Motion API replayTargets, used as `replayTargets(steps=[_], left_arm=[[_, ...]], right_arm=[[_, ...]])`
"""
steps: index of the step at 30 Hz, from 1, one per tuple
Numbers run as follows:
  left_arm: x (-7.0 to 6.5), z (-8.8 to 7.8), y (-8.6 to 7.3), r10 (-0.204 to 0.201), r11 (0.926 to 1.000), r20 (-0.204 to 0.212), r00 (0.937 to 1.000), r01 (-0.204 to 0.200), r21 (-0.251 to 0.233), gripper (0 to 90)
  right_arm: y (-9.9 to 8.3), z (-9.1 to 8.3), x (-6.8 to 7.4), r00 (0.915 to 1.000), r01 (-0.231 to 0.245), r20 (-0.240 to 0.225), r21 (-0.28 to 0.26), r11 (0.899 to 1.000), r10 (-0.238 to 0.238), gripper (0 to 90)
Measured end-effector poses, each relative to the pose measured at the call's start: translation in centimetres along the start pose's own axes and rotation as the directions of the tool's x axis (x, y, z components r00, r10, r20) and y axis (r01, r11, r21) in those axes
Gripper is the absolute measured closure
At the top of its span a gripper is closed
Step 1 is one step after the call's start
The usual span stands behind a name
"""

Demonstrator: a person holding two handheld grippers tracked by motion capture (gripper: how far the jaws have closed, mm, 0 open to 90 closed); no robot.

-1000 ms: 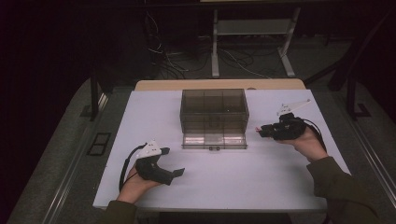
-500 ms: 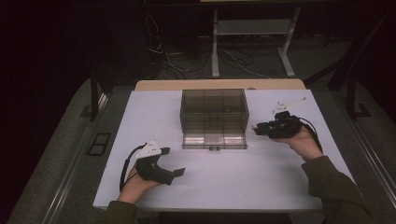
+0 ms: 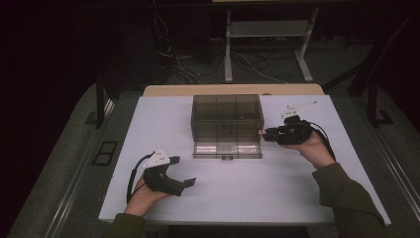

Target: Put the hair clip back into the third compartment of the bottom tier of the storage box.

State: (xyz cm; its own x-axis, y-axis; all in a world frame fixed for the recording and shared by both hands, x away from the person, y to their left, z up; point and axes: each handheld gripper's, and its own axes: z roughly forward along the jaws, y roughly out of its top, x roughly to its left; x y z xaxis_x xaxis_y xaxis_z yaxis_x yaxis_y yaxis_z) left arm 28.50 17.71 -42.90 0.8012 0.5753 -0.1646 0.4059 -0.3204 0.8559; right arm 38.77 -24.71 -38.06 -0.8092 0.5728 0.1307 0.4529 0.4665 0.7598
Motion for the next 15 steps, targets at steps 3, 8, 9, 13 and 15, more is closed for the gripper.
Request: replayTargets(steps=[3,8,9,13,15], left_arm=[[0.0,0.0,0.0,0.000,1.0000,0.001,1.0000,0.000,-0.002,0.0],[0.0,0.1,0.0,0.001,1.0000,0.003,1.0000,-0.001,0.000,0.0],[0.0,0.1,0.0,0.001,1.0000,0.004,1.0000,-0.001,0.002,0.0],[0.0,0.1,0.0,0.004,1.0000,0.004,1.0000,-0.004,0.004,0.0],[0.0,0.1,0.0,0.006,1.0000,0.004,1.0000,-0.006,0.006,0.0]], right_arm=[[0.3,0.3,0.2,1.0000,0.004,-0.004,0.003,1.000,-0.004,67.8],[0.6,1.0,0.2,0.9999,0.006,-0.008,0.005,1.000,-0.006,67.8],[0.6,1.1,0.3,0.9999,0.007,-0.009,0.009,1.000,-0.007,67.8],[0.8,1.7,0.4,0.9999,0.009,-0.011,0.014,1.000,-0.009,67.8],[0.9,2.0,0.4,0.9998,0.015,-0.015,0.017,1.000,-0.015,67.8]])
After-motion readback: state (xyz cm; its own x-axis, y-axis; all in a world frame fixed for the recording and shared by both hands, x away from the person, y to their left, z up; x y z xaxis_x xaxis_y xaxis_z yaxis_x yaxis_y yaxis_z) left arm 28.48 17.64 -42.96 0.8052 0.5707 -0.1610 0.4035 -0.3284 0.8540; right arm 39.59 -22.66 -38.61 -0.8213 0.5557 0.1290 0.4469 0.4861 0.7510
